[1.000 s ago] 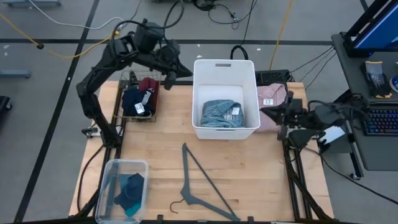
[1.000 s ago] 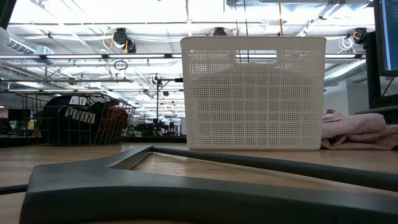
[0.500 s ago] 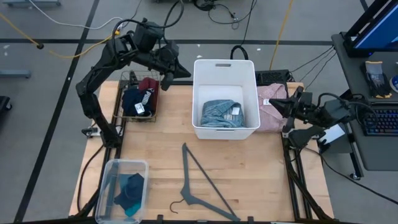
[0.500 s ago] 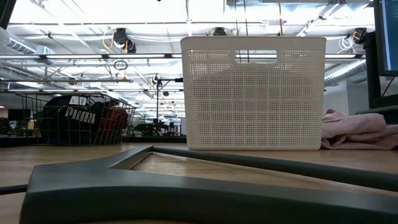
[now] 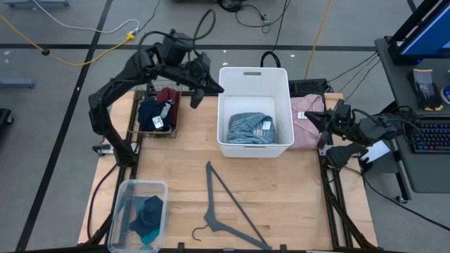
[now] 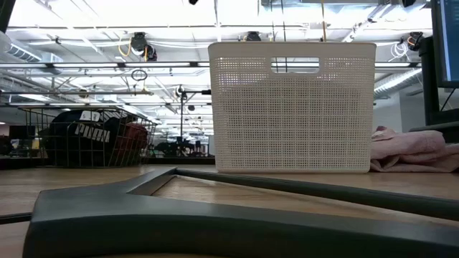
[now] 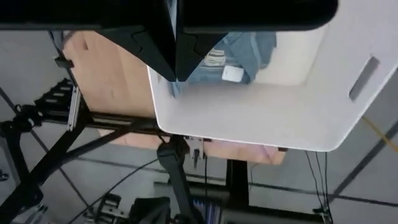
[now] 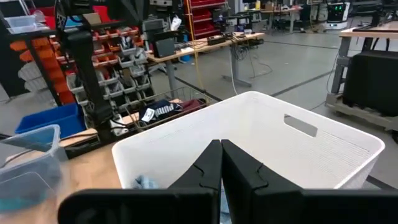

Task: Pick & Place Cloths
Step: Put the pink polo shirt into the white laundry bin

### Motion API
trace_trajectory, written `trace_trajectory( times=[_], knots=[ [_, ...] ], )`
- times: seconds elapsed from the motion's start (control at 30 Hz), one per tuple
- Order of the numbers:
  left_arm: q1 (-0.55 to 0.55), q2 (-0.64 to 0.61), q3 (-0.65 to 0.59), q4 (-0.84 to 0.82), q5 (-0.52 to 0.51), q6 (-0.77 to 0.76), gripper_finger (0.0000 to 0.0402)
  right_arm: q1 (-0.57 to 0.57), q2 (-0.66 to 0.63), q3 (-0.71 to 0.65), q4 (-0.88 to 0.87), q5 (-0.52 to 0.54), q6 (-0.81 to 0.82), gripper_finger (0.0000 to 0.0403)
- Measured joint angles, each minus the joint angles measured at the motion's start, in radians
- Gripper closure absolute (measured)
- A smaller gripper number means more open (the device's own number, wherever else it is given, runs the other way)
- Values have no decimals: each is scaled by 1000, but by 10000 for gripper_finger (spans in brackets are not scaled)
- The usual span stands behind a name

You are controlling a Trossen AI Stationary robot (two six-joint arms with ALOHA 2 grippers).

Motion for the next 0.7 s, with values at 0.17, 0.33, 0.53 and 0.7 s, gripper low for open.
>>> trace_trajectory(
  times=[0.17, 0.33, 0.53, 0.7],
  knots=[
    [-25, -41, -191, 154, -8, -45, 399, 0, 0, 0, -9, 0, 8, 403],
    [-45, -130, -416, 395, -11, -93, 396, 0, 0, 0, -30, 1, 22, 403],
    [-43, -295, -712, 626, -44, -146, 396, -23, 0, 0, -79, 2, 103, 403],
    [-10, -442, -885, 676, -62, -144, 399, -71, 0, 0, -112, 24, 174, 403]
  ],
)
